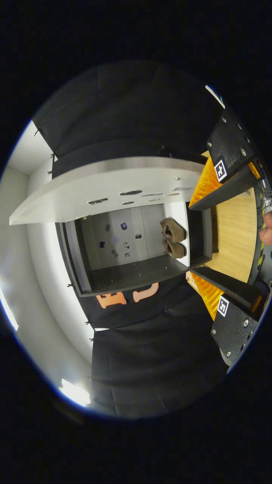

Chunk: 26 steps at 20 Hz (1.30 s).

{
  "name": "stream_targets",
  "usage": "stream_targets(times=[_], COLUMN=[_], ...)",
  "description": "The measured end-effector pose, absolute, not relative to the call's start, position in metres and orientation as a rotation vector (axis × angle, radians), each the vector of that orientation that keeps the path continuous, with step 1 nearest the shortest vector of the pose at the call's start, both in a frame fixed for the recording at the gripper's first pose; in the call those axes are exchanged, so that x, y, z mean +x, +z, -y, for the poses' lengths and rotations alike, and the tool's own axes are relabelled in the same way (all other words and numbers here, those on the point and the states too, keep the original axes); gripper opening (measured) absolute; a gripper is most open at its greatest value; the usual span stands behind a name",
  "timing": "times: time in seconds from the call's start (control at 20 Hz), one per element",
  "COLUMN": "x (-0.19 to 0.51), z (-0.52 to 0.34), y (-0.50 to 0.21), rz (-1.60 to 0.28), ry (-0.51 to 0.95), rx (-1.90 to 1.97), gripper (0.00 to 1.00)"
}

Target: Open the shoe cabinet door, grab the shoes and put them into the shoe cabinet, then close the shoe cabinet door.

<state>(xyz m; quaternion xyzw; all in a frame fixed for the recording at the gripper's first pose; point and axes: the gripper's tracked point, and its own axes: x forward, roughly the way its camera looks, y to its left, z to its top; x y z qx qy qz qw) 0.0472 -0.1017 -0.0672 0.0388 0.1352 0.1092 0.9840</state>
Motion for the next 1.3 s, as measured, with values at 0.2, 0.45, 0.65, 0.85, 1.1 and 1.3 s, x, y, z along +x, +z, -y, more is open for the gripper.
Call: stream_targets(times=[0.2, 0.45, 0.65, 0.85, 1.1, 1.3], x=[0.035, 0.040, 0.053, 0.067, 0.086, 0.094], z=[0.142, 0.192, 0.213, 0.229, 0.237, 0.234], y=[-0.066, -0.077, -0.093, -0.103, -0.108, -0.107], rz=[-0.261, -0.262, -0.278, -0.297, -0.293, -0.292], ry=[0.234, 0.222, 0.195, 0.159, 0.092, 0.025], rx=[0.096, 0.089, 0.089, 0.096, 0.082, 0.038], gripper=[0.94, 0.95, 0.95, 0.95, 0.95, 0.95])
